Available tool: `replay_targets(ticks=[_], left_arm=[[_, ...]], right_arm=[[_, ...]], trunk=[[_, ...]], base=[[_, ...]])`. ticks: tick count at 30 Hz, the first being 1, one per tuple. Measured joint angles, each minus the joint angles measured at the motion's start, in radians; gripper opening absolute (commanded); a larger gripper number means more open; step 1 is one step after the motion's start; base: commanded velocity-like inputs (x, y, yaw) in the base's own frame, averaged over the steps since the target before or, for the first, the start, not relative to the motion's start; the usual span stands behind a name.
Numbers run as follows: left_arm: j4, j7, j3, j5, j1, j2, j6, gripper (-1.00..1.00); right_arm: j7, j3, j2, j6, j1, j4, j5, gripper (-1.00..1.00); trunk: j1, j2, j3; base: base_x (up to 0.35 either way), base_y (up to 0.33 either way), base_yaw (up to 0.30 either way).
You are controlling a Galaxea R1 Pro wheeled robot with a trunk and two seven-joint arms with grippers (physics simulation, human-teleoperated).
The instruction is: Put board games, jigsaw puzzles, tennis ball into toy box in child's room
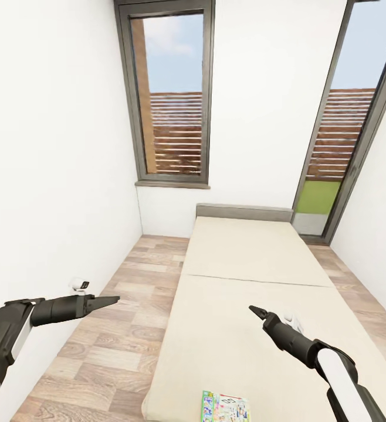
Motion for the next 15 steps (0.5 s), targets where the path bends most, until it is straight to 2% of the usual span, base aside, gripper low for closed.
replay_targets(ticks=[15], left_arm=[[0.000, 0.000, 0.000, 0.000, 0.000, 0.000, -0.002, 1.00]], right_arm=[[0.001, -0.001, -0.002, 0.001, 0.000, -0.003, 0.000, 1.00]], trunk=[[0.000, 0.000, 0.000]], base=[[-0.049, 0.000, 0.000]])
